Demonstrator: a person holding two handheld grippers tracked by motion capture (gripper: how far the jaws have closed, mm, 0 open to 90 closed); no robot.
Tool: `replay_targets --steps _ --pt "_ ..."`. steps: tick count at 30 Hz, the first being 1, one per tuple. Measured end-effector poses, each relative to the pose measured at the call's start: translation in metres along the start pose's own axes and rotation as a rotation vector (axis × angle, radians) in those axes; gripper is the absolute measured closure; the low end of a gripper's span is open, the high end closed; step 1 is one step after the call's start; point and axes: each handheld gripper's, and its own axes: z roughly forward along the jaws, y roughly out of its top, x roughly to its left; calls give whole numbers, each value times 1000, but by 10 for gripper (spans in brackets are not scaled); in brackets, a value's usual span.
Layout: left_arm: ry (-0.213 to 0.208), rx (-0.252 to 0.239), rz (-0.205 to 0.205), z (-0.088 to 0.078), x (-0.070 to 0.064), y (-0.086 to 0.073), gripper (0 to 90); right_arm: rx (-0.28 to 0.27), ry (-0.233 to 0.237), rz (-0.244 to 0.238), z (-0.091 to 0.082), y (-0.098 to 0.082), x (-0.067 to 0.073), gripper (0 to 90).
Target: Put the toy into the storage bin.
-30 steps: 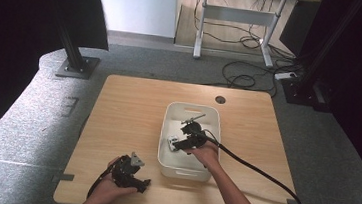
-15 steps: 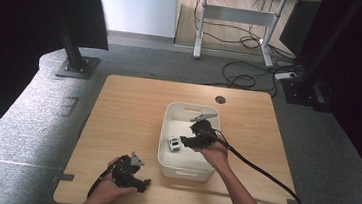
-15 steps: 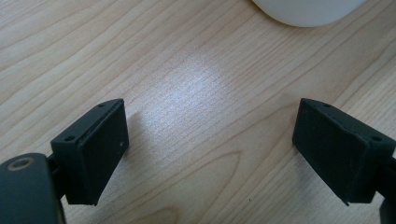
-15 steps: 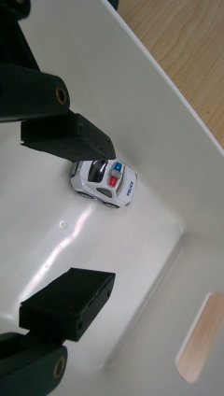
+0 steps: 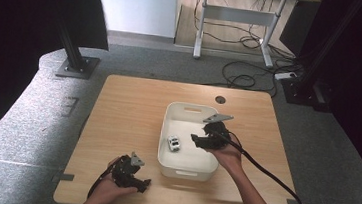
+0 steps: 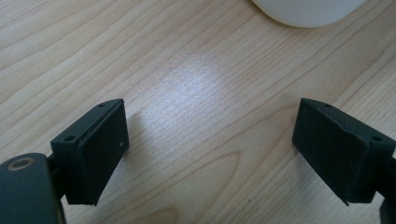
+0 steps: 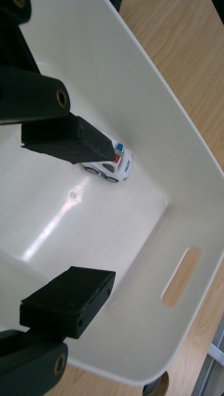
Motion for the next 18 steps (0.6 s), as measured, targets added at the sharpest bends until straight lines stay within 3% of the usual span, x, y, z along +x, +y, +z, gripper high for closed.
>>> replay_targets --steps 18 --pt "-4 1 -9 0 1 0 110 -126 -38 65 -47 -38 -36 360"
